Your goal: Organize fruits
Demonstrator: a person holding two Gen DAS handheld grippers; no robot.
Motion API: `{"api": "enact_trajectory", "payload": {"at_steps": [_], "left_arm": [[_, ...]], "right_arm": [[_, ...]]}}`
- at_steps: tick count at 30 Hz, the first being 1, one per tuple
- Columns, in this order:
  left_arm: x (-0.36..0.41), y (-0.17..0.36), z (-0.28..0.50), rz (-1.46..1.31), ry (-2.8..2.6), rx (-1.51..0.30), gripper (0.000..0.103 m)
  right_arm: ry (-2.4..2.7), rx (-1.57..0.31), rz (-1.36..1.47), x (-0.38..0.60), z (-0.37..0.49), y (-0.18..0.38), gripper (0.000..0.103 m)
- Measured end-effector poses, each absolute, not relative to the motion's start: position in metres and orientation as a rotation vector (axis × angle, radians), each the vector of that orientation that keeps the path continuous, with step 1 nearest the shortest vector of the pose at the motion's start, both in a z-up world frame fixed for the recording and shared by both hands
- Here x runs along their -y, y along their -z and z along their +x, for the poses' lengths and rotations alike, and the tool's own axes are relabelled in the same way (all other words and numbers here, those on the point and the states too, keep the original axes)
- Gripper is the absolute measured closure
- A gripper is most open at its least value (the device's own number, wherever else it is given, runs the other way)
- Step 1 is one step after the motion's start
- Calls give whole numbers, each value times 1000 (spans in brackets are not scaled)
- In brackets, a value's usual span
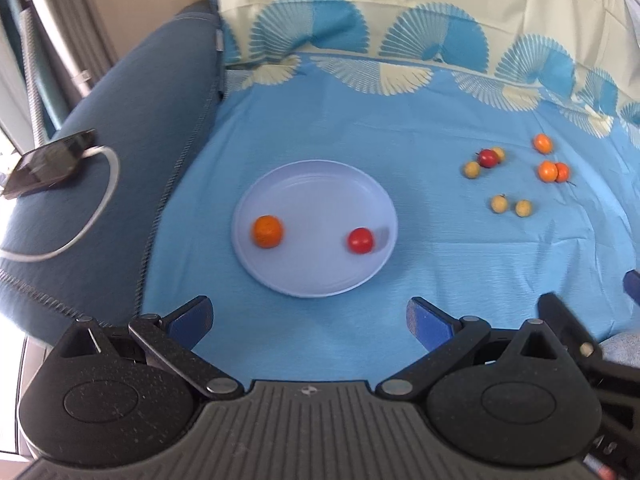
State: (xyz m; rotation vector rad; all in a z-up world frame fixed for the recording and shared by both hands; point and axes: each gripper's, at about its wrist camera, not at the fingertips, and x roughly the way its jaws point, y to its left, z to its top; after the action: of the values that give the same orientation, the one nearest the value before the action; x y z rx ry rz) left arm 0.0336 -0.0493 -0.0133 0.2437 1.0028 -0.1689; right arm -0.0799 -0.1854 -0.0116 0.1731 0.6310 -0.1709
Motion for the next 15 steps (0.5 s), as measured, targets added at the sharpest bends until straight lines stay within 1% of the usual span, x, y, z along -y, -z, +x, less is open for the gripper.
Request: {"api": "enact_trajectory", "payload": {"at_steps": [9, 15], "left_arm": [[141, 53, 96, 282, 288, -1095, 0], [203, 88, 147, 283, 357, -1131, 0]], "right_arm": [[423, -628, 208, 279, -52, 55, 1], [475, -654, 156, 326, -10, 106, 1]]}}
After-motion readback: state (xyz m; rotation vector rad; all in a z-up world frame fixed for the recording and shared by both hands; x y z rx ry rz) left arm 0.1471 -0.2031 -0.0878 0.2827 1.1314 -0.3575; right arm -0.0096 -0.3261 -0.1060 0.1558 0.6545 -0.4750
